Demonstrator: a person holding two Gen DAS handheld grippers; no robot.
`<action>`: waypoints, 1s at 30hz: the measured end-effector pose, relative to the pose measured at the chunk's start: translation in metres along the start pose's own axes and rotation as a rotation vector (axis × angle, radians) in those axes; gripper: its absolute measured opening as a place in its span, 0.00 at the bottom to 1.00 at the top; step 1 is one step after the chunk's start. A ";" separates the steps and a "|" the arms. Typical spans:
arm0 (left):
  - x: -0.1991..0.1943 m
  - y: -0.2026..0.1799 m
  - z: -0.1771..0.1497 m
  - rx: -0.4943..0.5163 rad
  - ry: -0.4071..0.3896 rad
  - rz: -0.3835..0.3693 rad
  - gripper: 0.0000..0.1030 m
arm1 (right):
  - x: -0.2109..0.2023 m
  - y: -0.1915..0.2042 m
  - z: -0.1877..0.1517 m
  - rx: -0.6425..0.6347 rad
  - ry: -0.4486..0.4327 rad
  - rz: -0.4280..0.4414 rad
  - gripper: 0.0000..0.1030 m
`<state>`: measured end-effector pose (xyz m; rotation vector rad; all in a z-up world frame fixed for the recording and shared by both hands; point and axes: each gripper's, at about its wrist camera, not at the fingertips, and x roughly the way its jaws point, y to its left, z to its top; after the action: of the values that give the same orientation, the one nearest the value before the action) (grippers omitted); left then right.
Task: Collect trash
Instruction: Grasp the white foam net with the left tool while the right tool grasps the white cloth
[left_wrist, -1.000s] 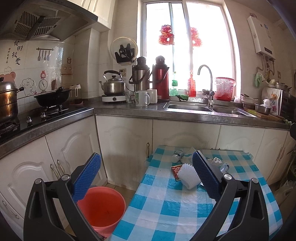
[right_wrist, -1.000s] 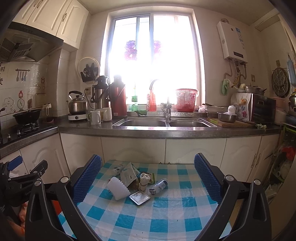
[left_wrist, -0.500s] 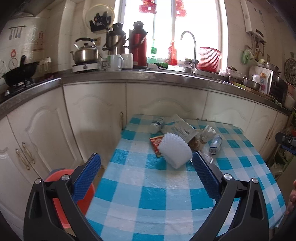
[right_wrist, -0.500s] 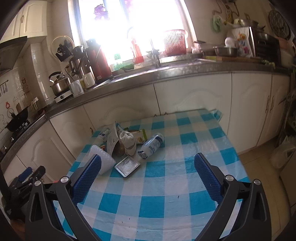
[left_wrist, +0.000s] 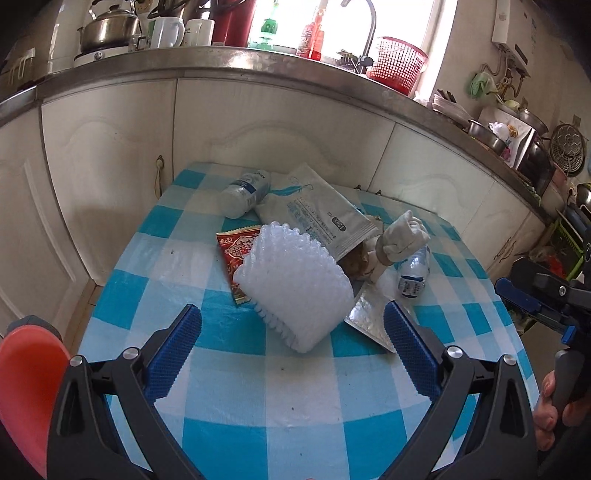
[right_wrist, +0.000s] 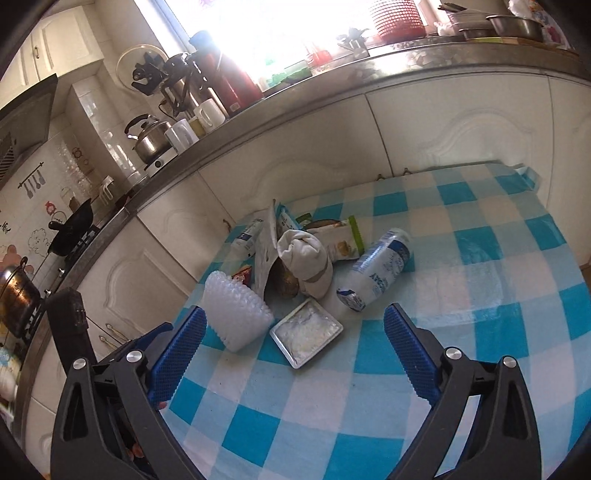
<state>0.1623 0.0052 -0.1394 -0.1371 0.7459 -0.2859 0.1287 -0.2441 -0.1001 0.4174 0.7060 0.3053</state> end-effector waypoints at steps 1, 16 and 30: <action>0.006 0.001 0.003 0.004 0.009 -0.001 0.96 | 0.006 0.002 0.004 -0.009 0.002 0.004 0.92; 0.065 0.016 0.028 -0.067 0.116 -0.055 0.62 | 0.088 -0.017 0.038 0.011 0.063 0.003 0.57; 0.047 0.015 0.031 -0.088 0.062 -0.061 0.27 | 0.089 -0.003 0.035 -0.038 0.051 -0.051 0.29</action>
<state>0.2193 0.0055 -0.1510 -0.2350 0.8171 -0.3168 0.2168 -0.2201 -0.1275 0.3560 0.7583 0.2820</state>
